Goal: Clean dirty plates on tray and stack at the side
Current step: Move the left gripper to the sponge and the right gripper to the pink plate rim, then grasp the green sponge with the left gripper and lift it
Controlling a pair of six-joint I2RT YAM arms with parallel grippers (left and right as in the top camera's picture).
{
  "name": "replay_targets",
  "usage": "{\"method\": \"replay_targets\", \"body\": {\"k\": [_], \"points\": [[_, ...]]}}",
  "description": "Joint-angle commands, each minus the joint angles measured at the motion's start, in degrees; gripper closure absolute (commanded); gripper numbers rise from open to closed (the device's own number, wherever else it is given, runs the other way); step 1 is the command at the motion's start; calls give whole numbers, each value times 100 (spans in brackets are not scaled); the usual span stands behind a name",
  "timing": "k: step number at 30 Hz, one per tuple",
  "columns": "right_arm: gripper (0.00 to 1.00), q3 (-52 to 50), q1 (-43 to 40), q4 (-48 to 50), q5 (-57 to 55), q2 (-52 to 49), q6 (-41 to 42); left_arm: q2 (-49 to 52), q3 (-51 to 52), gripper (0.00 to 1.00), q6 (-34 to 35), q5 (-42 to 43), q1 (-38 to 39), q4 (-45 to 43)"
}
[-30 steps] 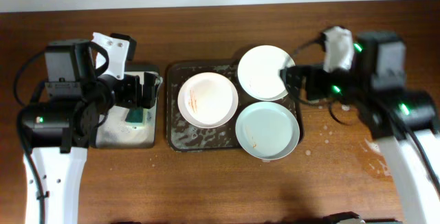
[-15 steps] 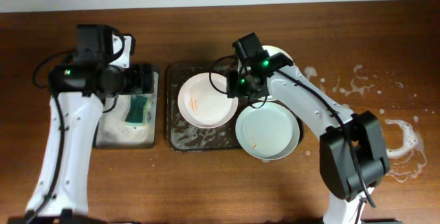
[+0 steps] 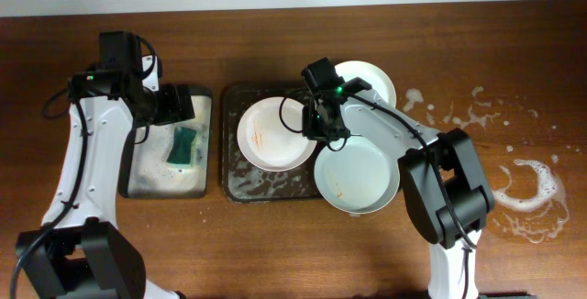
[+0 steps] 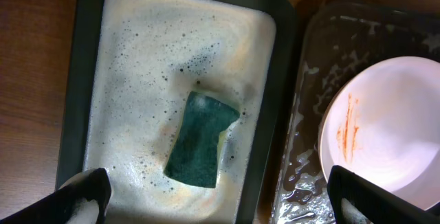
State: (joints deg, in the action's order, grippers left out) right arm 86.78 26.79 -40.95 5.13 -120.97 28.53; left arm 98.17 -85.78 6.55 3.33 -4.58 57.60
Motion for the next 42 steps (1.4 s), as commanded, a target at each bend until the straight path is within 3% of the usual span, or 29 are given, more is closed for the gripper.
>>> {"method": "replay_targets", "body": {"k": [1, 11, 14, 15, 19, 20, 21, 23, 26, 27, 33, 35, 38, 39, 42], "points": [[81, 44, 166, 90, -131, -70, 48, 61, -57, 1, 50, -39, -15, -33], [88, 17, 363, 275, -22, -232, 654, 61, -57, 1, 50, 15, -15, -22], [96, 0, 356, 308, 63, -232, 647, 63, -57, 1, 2, 396, -15, 22], [96, 0, 358, 308, 63, -232, 645, 72, -52, 11, -22, 461, -15, 55], [96, 0, 356, 308, 61, -232, 625, 378, -50, 71, -20, 457, -9, 350], [96, 0, 356, 308, 61, -232, 625, 516, -50, 77, -17, 459, -9, 358], [96, 0, 352, 310, 59, -232, 625, 675, -50, 77, -96, 457, -9, 358], [96, 0, 352, 308, 61, -232, 619, 1043, -50, 74, -990, 433, -9, 363], [96, 0, 352, 306, 61, -232, 579, 1506, -50, 37, -1897, 413, -9, 236], [96, 0, 352, 306, 61, -232, 579, 1565, -50, 34, -2094, 367, -11, 227], [96, 0, 352, 308, 37, -232, 579, 1810, -46, 35, -2319, -337, -9, 111], [96, 0, 352, 306, 20, -232, 579, 1952, -22, 46, -2315, -313, -9, -35], [95, 0, 352, 310, 17, -232, 533, 1969, 46, 49, -2312, -310, -9, -101], [95, 0, 352, 323, 17, -232, 533, 1969, 52, 55, -2312, -243, -9, -120], [95, 0, 352, 330, -4, -232, 533, 1969, 247, 55, -2247, 11, -4, -295]]}}
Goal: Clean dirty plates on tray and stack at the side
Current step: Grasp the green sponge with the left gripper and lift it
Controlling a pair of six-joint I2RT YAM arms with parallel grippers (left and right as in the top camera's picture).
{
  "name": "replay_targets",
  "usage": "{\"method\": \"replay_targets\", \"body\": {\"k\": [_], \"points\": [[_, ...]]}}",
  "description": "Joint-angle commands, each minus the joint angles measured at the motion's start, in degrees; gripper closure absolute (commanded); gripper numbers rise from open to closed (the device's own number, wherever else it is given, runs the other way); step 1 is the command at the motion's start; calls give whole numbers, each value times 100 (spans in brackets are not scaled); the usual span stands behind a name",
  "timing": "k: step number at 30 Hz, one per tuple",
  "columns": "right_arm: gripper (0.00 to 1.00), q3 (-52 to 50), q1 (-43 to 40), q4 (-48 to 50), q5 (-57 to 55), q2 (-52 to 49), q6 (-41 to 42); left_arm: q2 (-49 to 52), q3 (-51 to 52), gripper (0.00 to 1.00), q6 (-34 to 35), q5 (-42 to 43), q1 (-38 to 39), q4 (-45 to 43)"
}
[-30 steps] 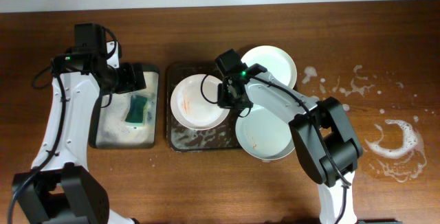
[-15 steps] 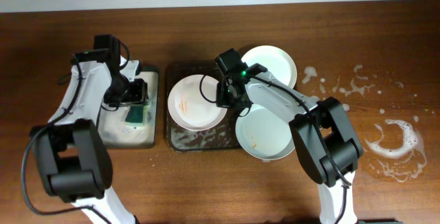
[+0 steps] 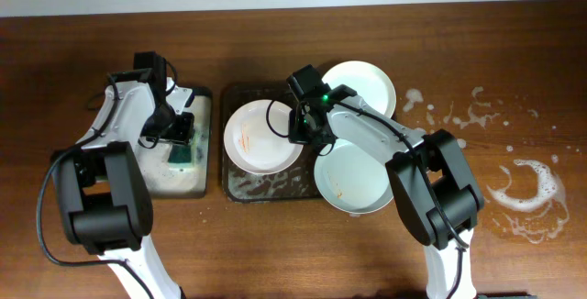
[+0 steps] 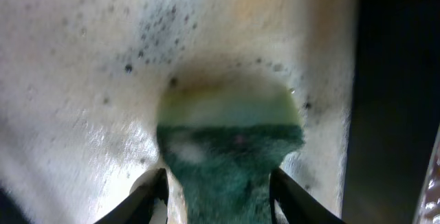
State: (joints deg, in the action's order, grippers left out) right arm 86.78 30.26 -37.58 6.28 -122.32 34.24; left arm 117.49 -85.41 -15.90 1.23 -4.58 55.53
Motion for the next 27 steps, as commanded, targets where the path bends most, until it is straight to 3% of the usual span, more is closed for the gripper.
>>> {"method": "replay_targets", "body": {"k": [1, 5, 7, 8, 9, 12, 18, 27], "points": [[95, 0, 4, -9, -142, -96, -35, 37, 297, 57, -2, 219, -4, -109], [95, 0, 4, -9, -144, -96, -35, 37, 376, 69, 140, 219, -4, -105], [95, 0, 4, -9, -142, -96, -35, 37, 385, 80, 173, 219, -4, -127], [95, 0, 4, -11, -142, -96, -37, 37, 385, 92, 170, 219, -4, -168], [95, 0, 4, -11, -142, -96, -35, 37, 382, 99, 173, 299, -4, -190], [95, 0, 4, -11, -142, -96, -35, 0, 138, 99, 455, 503, -11, -52], [95, 0, 4, -7, -142, -96, -35, -549, -1545, 99, 730, 496, 22, 1163], [96, 0, 4, -4, -142, -96, -35, -662, -1567, 99, 990, -236, 42, 1207]]}}
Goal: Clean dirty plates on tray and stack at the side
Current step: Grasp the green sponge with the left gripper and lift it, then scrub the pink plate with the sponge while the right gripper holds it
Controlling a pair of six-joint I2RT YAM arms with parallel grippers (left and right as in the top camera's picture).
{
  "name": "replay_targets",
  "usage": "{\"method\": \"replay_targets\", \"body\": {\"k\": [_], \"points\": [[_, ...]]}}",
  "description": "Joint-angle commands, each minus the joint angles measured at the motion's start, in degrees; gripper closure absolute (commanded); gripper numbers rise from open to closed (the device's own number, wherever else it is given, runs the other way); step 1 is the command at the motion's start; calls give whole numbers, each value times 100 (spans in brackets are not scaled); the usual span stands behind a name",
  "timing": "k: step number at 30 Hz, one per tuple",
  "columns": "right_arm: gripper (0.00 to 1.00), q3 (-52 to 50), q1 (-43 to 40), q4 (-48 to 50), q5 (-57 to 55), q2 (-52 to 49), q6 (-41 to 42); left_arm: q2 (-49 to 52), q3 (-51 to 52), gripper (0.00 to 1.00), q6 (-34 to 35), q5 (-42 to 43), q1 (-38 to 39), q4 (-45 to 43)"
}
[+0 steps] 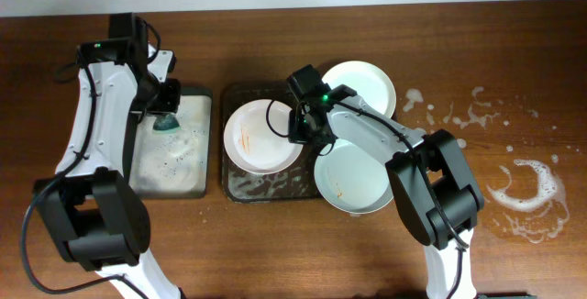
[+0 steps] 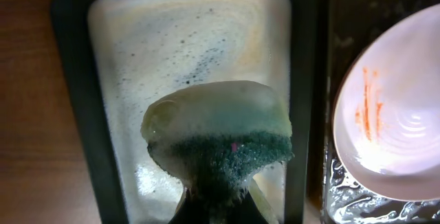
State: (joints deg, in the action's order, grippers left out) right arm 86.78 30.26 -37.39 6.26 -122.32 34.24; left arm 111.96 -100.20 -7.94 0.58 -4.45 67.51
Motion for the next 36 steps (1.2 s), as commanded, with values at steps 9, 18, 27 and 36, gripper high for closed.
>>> {"method": "replay_targets", "body": {"k": [9, 18, 27, 36], "points": [[96, 0, 4, -11, -138, -96, -37, -109, 446, 99, 199, -181, 184, -328], [96, 0, 4, -11, -138, -96, -37, -109, 446, 99, 219, -192, 184, -382], [96, 0, 4, -7, -133, -96, -33, -107, 450, 99, 741, 1086, 1270, -680], [96, 2, 4, 33, -48, -96, -33, 116, 2181, 99, 2144, 535, 2326, -2868]]}}
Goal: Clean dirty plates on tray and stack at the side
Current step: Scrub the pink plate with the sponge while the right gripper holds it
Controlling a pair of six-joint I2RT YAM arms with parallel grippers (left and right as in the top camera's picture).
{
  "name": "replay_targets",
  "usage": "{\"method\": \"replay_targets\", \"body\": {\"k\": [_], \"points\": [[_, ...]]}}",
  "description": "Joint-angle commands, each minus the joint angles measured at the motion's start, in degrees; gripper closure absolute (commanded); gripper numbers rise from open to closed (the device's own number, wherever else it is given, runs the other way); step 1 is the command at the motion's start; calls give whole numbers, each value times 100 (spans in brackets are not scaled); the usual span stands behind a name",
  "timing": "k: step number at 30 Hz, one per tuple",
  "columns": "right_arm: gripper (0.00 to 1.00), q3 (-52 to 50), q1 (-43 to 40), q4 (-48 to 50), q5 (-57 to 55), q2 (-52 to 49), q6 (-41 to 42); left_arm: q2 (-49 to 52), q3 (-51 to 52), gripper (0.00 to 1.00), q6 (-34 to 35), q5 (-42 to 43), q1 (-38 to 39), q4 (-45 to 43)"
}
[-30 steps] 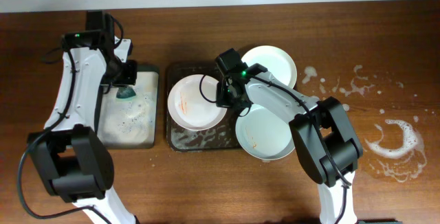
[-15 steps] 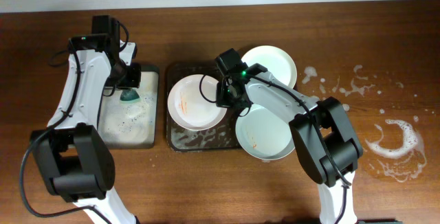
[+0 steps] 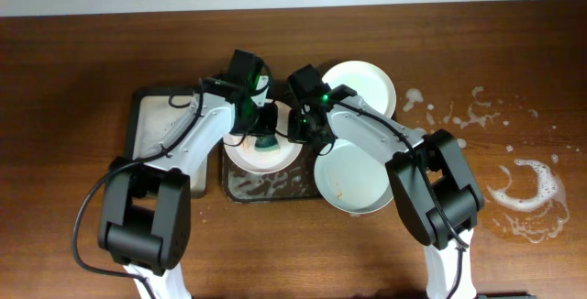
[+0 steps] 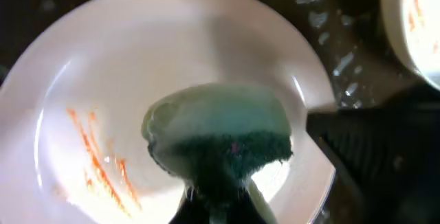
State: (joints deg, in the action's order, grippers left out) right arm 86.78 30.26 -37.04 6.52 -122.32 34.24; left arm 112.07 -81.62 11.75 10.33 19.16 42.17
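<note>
A white dirty plate with orange streaks lies in the dark tray. My left gripper is shut on a foamy green sponge, which is low over the plate's middle. The right gripper grips the plate's right rim, and its dark finger shows at the right of the left wrist view. A second stained plate leans on the tray's right edge. A clean white plate lies behind it.
The foam tray sits left of the dark tray, half hidden by my left arm. Soapy water covers the dark tray's floor. Foam splashes lie on the table at far right.
My left gripper has carried the sponge from above the foam tray rightward to over the dirty plate's middle. The right gripper and the plate have not moved.
First my left gripper stood open above the sponge in the foam tray, with the right gripper at the plate's rim. Then it was down around the sponge and the plate sat further left. Afterwards it held the sponge above the foam, and now over the plate.
</note>
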Motion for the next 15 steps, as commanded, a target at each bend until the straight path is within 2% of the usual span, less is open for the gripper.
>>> {"method": "replay_targets", "body": {"k": [1, 4, 6, 8, 15], "points": [[96, 2, 7, -4, -72, -96, -33, 114, 426, 99, 175, -774, -37, -481], [96, 2, 4, 0, -72, -96, -33, 186, 713, 99, 168, -1482, -46, -850], [96, 2, 4, -2, -72, -96, -33, 444, 949, 99, 140, -1576, -46, -1394], [96, 2, 4, -24, -72, -96, -33, 562, 949, 99, -157, -1582, -50, -1427], [96, 2, 4, -44, -9, -96, -35, 562, 929, 99, -905, -4006, -55, -1305]]}}
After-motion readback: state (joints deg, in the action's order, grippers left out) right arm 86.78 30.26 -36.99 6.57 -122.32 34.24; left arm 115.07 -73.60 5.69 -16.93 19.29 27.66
